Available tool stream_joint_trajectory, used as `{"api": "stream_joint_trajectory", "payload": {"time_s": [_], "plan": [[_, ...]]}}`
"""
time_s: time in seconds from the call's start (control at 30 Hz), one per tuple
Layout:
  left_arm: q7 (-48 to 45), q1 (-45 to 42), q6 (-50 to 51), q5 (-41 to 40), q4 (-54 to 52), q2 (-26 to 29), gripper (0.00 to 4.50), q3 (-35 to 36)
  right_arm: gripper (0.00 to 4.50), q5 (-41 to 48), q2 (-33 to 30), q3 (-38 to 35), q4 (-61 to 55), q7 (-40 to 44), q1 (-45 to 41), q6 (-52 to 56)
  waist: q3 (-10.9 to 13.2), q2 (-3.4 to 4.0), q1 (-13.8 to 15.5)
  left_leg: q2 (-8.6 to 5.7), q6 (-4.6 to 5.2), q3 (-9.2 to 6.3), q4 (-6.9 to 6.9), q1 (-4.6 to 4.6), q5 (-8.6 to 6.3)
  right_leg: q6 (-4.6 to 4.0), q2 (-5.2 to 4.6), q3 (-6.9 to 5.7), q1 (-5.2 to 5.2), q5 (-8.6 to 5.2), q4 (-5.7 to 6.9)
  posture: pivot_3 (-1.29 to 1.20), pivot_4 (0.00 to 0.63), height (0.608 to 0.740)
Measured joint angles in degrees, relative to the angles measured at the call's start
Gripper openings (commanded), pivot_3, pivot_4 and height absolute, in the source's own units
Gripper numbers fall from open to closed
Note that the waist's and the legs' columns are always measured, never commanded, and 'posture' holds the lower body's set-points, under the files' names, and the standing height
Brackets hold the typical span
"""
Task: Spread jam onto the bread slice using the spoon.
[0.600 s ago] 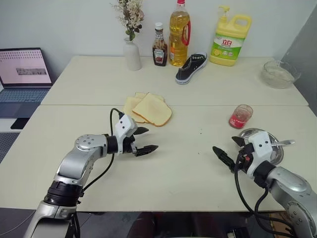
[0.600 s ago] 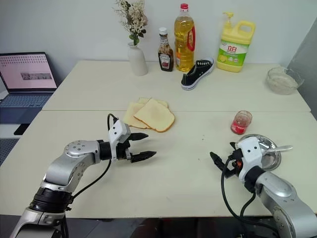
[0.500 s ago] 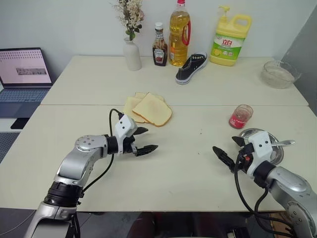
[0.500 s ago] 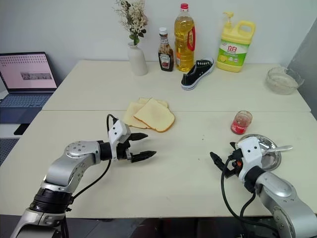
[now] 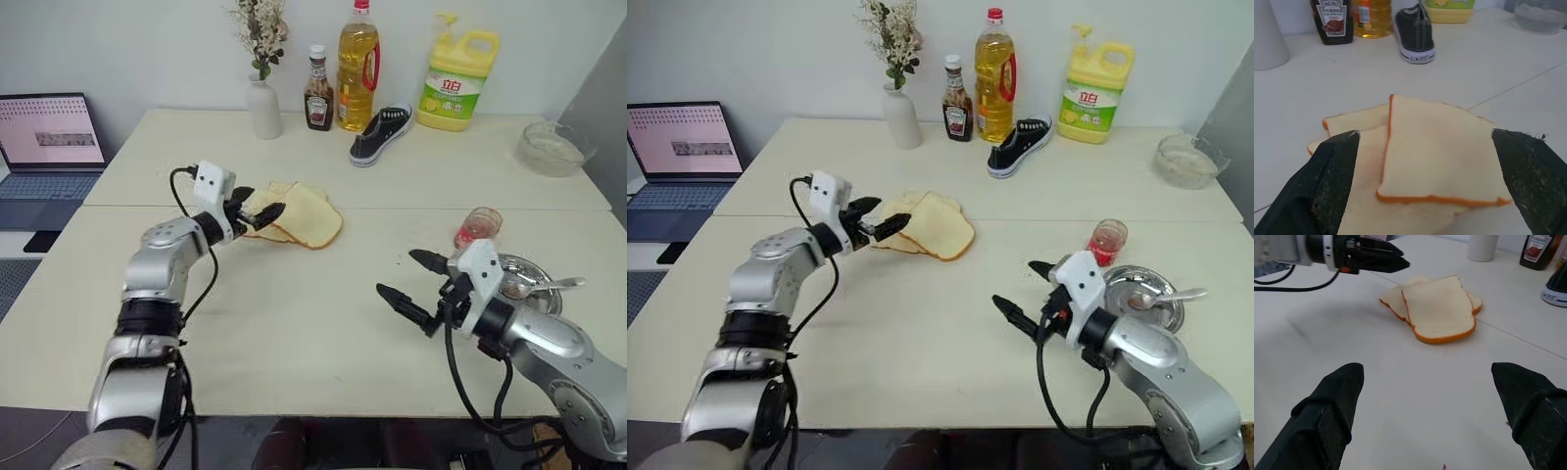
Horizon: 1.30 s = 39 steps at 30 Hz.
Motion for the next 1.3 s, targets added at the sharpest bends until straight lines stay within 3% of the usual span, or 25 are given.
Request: {"api": "stream_joint_trajectory", "payload": {"time_s": [0.17,0.27,0.3,0.4,0.8,1.0,1.3], "plan": [[3.3,-6.5,-7.2,3.9,18.8,-4.9,4.50,-0.4,4.46,-1.5,0.4,2.0,4.3,0.1,-4.1,-1.2,0.0,-0.11,-0.1,-0.04,-0.22,0.02,0.05,-0.52,0.13,0.00,0.00,-0.01,-0.55,0.01,0.05,0.00,0.150,0.740],[2.7,-9.8,-9.6,4.6,24.2,-5.3,4.50,-0.2,4.46,-2.1,0.9,2.1,5.4,-0.1,-4.7,-1.7,0.0,-0.11,0.0,-0.04,-0.27,0.00,0.03,-0.58,0.16,0.00,0.00,-0.03,-0.62,0.01,0.09,0.00,0.150,0.740],[2.2,-10.3,-10.1,4.8,25.3,-5.3,4.32,-0.2,4.49,-2.3,1.1,2.1,5.4,-0.2,-4.7,-1.9,0.0,-0.11,0.0,-0.03,-0.30,0.00,0.03,-0.57,0.17,0.00,0.00,-0.01,-0.62,0.01,0.09,0.00,0.150,0.740],[0.5,-10.6,-11.7,4.8,27.2,-5.9,3.65,0.5,4.50,-2.7,1.5,2.0,5.3,-0.9,-4.0,-2.2,0.0,-0.11,0.0,-0.03,-0.31,-0.02,0.06,-0.57,0.18,0.00,-0.02,-0.01,-0.60,0.01,0.12,0.00,0.150,0.740],[-5.2,-9.9,-12.9,4.6,26.4,-6.1,0.04,0.9,4.50,-3.0,2.2,1.6,4.0,-3.5,-1.7,-2.1,0.0,-0.11,-0.2,-0.02,-0.32,-0.02,0.06,-0.57,0.19,-0.01,0.00,0.00,-0.62,0.01,0.16,0.00,0.150,0.740],[-10.4,-9.6,-6.6,2.6,15.0,-6.2,0.02,0.0,4.50,-2.3,1.3,-1.5,2.4,-4.0,0.2,-0.6,0.0,-0.12,-0.1,0.00,-0.32,-0.05,0.07,-0.63,0.19,-0.01,0.00,-0.02,-0.62,0.01,0.13,0.00,0.150,0.740],[-26.0,-4.9,30.6,-14.0,-22.0,0.0,0.02,-7.3,4.50,10.0,-4.8,-16.1,-9.5,-1.7,15.7,6.4,0.0,-0.03,-0.7,0.12,-0.30,0.00,0.02,-0.49,0.18,-0.02,0.13,0.06,-0.58,0.01,0.21,0.00,0.150,0.740]]}}
